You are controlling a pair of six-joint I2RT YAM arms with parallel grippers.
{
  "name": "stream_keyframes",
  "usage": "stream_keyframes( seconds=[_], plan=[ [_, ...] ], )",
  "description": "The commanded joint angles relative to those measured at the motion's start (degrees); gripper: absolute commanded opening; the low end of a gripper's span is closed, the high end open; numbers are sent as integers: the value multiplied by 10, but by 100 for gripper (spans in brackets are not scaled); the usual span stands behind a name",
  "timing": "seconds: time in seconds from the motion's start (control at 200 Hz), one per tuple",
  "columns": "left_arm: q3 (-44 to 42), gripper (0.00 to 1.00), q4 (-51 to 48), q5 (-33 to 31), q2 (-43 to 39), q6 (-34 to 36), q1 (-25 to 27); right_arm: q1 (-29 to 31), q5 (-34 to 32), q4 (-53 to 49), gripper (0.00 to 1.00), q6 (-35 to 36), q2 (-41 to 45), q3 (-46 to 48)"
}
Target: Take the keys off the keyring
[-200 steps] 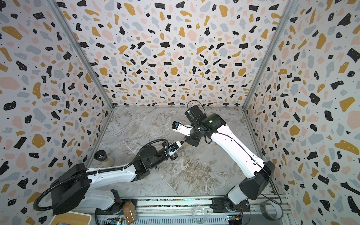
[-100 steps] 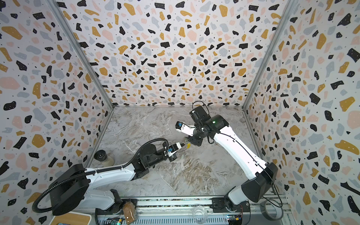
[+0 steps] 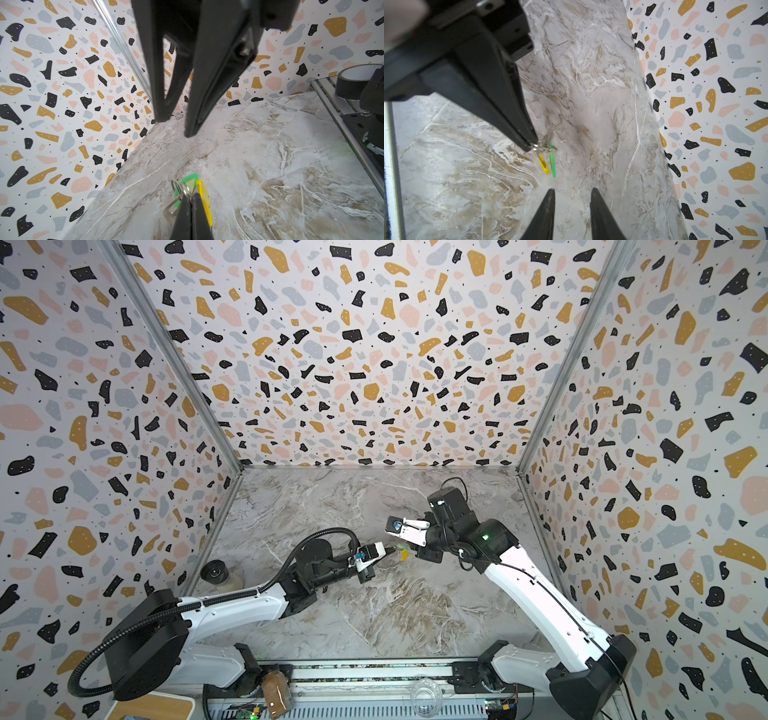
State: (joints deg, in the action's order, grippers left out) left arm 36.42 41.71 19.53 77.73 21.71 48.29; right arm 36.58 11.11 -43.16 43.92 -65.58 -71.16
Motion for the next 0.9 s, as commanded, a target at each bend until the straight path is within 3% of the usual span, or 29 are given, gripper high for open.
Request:
stream_keyframes(
  seconds=[0.0, 0.466, 0.896],
  plan=[
    [29, 0, 4, 46, -11, 1, -9, -3, 37, 79, 29, 46, 37, 46],
    [55, 0, -46, 105, -8, 17, -17, -2, 41, 151, 21, 78, 67, 111],
    [73, 0, -79, 119, -5, 31, -17, -2, 94, 100, 20, 93, 42, 82]
  ],
)
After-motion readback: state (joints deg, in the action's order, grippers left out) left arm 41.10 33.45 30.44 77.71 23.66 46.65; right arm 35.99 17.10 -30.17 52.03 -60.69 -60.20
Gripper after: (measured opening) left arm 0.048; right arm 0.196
